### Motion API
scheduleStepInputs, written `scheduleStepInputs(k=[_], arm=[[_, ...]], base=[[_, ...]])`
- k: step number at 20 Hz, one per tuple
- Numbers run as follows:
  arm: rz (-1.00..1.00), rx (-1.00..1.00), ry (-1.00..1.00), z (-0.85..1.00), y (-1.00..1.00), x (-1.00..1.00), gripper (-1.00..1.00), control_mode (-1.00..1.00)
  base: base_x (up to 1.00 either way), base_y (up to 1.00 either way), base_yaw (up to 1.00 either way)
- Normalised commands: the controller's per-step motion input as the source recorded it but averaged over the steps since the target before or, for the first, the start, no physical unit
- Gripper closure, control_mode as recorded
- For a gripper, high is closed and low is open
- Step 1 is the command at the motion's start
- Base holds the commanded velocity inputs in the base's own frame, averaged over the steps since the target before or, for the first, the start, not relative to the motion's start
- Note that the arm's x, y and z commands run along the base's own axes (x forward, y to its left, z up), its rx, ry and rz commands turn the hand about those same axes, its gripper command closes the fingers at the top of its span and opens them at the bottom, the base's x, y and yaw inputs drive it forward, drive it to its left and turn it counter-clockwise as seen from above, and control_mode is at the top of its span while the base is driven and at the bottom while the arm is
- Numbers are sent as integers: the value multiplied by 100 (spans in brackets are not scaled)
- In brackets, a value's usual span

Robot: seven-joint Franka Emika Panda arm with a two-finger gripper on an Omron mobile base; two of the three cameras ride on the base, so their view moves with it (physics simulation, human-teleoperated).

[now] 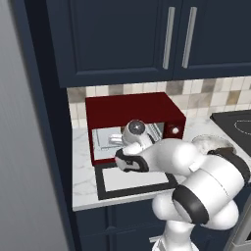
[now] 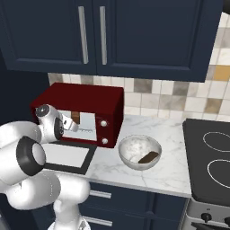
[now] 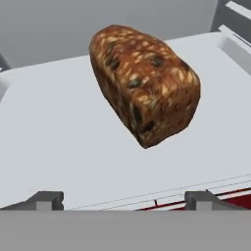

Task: Pick up the heated bread from the toaster oven and place it in the bowl. Then move the bread bowl to the dining counter.

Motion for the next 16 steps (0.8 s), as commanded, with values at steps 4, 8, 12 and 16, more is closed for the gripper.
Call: scheduleStepInputs(k=[4,8,12,16], arm=[[0,0,18,-26,-11,-69,-100,-100],[0,-2,16,-28,-15,-85,-100,-100],[0,-2,16,-30,-18,-91,-100,-100],[0,-3,15,-32,-18,-94,-100,-100]], base=[[0,0,0],[0,0,0],[0,0,0],[0,0,0]])
